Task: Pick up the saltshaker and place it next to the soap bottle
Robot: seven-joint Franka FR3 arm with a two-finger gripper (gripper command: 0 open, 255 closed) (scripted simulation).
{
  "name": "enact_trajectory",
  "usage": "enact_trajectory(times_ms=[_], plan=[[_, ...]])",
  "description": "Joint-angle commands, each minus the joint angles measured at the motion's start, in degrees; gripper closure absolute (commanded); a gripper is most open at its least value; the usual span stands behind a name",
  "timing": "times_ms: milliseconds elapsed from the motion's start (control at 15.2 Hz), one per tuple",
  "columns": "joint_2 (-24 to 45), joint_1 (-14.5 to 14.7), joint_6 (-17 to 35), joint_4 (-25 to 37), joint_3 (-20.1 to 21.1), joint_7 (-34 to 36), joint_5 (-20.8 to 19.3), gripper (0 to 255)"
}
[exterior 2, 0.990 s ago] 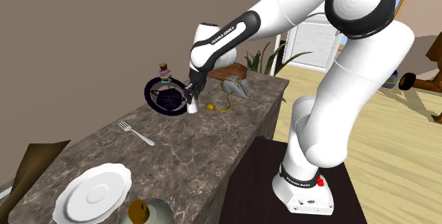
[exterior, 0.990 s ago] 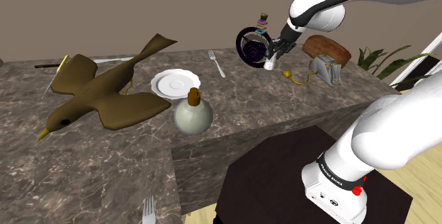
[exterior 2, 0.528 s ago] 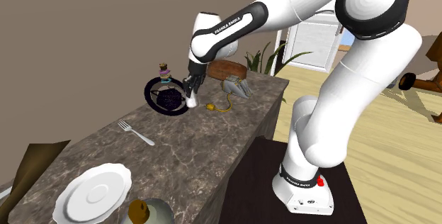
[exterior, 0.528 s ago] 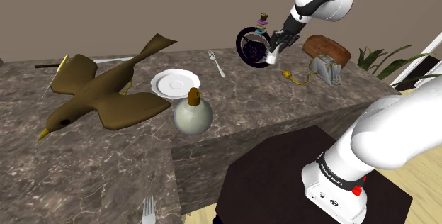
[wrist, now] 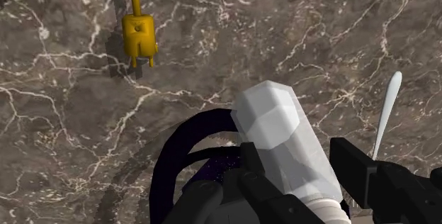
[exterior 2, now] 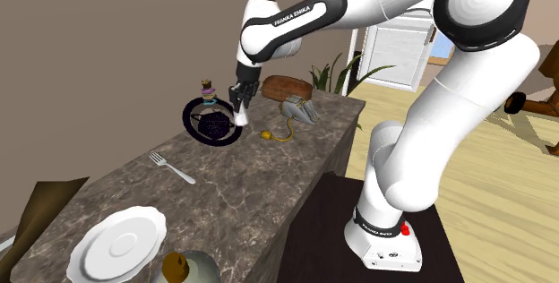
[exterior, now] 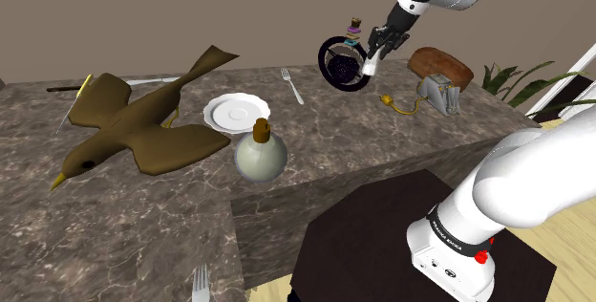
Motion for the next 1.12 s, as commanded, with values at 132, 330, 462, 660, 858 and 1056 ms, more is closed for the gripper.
enact_trajectory(times_ms=[132, 330, 462, 660, 858, 1056], plan=[[-1.27, -0.22, -3.25, 2.04, 0.54, 0.75, -0.57, 255], [-1.82, -0.27, -5.61, 3.89, 0.86, 1.17, -0.79, 255], [-2.11, -0.28, -7.17, 5.18, 1.06, 1.43, -0.89, 255], [-2.45, -0.27, -9.5, 7.2, 1.34, 1.77, -1.0, 255], [-2.66, -0.24, -11.81, 9.32, 1.58, 2.07, -1.07, 255], [-2.75, -0.18, -14.1, 11.54, 1.79, 2.34, -1.08, 255]])
